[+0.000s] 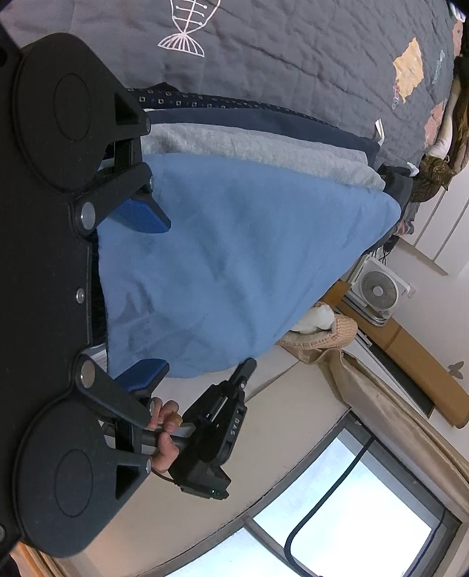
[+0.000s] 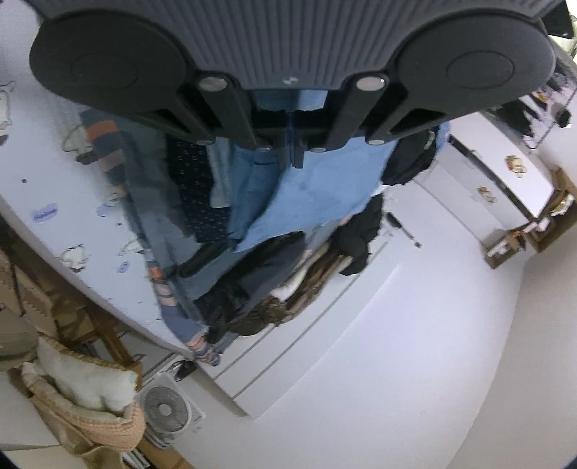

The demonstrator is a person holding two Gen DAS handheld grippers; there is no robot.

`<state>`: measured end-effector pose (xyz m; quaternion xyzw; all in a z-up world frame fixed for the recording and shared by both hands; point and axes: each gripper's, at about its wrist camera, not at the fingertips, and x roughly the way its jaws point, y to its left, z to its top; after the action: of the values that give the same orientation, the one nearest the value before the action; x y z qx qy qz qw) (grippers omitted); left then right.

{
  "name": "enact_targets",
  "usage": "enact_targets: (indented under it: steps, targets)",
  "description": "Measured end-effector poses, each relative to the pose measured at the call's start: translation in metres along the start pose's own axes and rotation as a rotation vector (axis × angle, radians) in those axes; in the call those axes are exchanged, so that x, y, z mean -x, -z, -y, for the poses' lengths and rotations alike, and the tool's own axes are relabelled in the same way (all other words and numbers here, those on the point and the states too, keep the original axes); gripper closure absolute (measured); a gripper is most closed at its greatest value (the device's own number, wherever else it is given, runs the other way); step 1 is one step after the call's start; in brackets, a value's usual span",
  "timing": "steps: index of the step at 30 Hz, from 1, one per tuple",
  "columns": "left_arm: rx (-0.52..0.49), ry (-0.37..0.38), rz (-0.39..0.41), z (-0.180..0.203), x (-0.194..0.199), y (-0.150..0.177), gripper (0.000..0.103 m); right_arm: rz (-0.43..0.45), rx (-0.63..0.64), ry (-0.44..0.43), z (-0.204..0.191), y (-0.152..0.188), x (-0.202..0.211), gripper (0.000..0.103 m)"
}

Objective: Fold clothes

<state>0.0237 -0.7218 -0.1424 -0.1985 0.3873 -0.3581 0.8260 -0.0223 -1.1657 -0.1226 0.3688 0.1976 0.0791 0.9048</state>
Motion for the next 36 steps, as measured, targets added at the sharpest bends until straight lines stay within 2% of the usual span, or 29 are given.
enact_targets:
  steps: [2,4,9,13,16,22,31,33,35,36]
  targets:
    - [-0.004,-0.010,-0.005,0.000,-0.001,0.002,0.027,-0.016,0.009,0.039,0.004,0.002,-0.004,0.103]
    - [-0.006,-0.015,-0.007,0.002,0.001,0.003,0.027,-0.044,-0.013,0.041,0.011,0.003,-0.007,0.101]
    - [-0.023,-0.024,-0.004,0.010,0.013,0.012,0.026,-0.008,-0.001,0.004,0.001,0.001,0.020,0.097]
    - [-0.039,-0.052,0.006,0.012,0.028,0.025,0.025,-0.038,0.098,0.057,-0.024,0.020,0.038,0.087]
    - [-0.028,-0.060,0.015,0.013,0.042,0.034,0.025,-0.081,0.166,0.082,-0.039,0.039,0.046,0.086]
    - [-0.024,-0.058,0.016,0.019,0.066,0.048,0.025,-0.142,0.215,0.099,-0.053,0.078,0.065,0.086]
    - [-0.057,-0.052,0.031,0.034,0.086,0.063,0.024,-0.148,0.360,0.171,-0.065,0.087,0.054,0.084]
    - [-0.051,-0.053,0.032,0.033,0.087,0.064,0.023,-0.120,0.348,0.164,-0.065,0.085,0.061,0.079]
    - [-0.044,-0.057,0.030,0.032,0.086,0.064,0.023,-0.102,0.333,0.156,-0.064,0.083,0.067,0.059]
    - [-0.043,-0.058,0.030,0.032,0.086,0.064,0.023,-0.113,0.334,0.161,-0.062,0.083,0.065,0.057]
